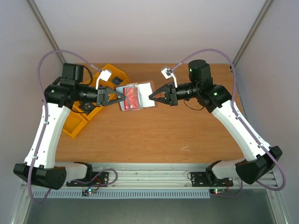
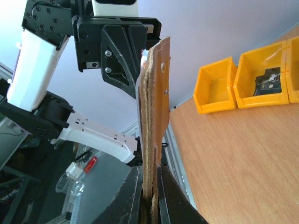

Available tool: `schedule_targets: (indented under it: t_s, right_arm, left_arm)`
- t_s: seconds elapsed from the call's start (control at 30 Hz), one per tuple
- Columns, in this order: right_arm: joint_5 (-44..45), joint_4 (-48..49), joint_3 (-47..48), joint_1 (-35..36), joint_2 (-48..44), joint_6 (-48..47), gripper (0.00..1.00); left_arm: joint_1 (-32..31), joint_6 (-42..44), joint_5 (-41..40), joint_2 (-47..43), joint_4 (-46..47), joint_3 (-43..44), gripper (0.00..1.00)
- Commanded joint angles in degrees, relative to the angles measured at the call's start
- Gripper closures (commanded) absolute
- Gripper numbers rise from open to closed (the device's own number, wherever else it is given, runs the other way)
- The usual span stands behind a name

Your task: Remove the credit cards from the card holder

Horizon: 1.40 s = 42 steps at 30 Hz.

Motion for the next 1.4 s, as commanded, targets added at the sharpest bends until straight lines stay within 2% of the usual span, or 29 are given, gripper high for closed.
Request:
schedule_targets:
  t_s: [0.0,0.37,0.47,0.6,0.73,0.83,0.97,1.07,1.13,1.27,1.3,1.37]
  right_arm:
    - [-2.24,-0.24,-0.58,-1.86,-2.65,-1.04,0.99]
    - [-4.16,0.12,0.53,-2.19,-0.87,0.18,0.99]
    - [-2.64,-3.45,1.83,-3.24,-0.05,-0.85,0.99]
    - [2.69,-8.93,0.99,-6.89,1.40,-0.87,0.99]
    - [7.56,-12.63,-3.00,-7.72,4.06,0.48,0.99]
    - [3.80,-6.62,-9.24,-6.35,7.05,5.64,0.99]
    - [7.03,-4.48,-14.92,-2.12,12.15,5.77,0.99]
    - [2.30,3.64,-20.99,-1.62,16.86,10.59,0.99]
    - [2.64,6.54,-22.90,-1.62,19.02,11.85,0.99]
    - [8.94,-2.69,-20.95,-1.81,25.08,7.94,0.99]
    - [10.02,-3.90,-20.82,-2.13,25.82,7.96,0.94]
    - [15.02,-7.41,-20.41,-3.51,26.16,9.58,0.70]
  left_arm:
    - [1.30,1.37,-1.03,-0.75,-0.75,0.64,1.00]
    - [1.34,2.28,-0.32,-0.60,-1.45,1.25,1.00]
    - [2.04,2.93,-3.93,-0.69,-2.33,2.35,1.00]
    - [4.82,1.27,-14.11,-0.58,-1.33,2.20,1.00]
    - [8.41,-3.32,-15.56,-0.18,1.14,1.48,1.00]
    - [8.47,-4.61,-14.76,-0.38,2.47,0.70,1.00]
    - [8.47,-6.51,-12.59,-1.30,4.28,-1.98,1.00]
    - [8.47,-7.02,-12.07,-1.71,4.77,-3.24,1.00]
    - [8.47,-6.96,-11.85,-1.64,4.82,-3.33,1.00]
    - [8.47,-7.01,-10.55,-1.72,5.24,-3.69,1.00]
    - [8.47,-7.05,-10.42,-1.72,5.29,-3.71,1.00]
    - [8.47,-6.85,-10.11,-1.72,5.11,-3.67,1.00]
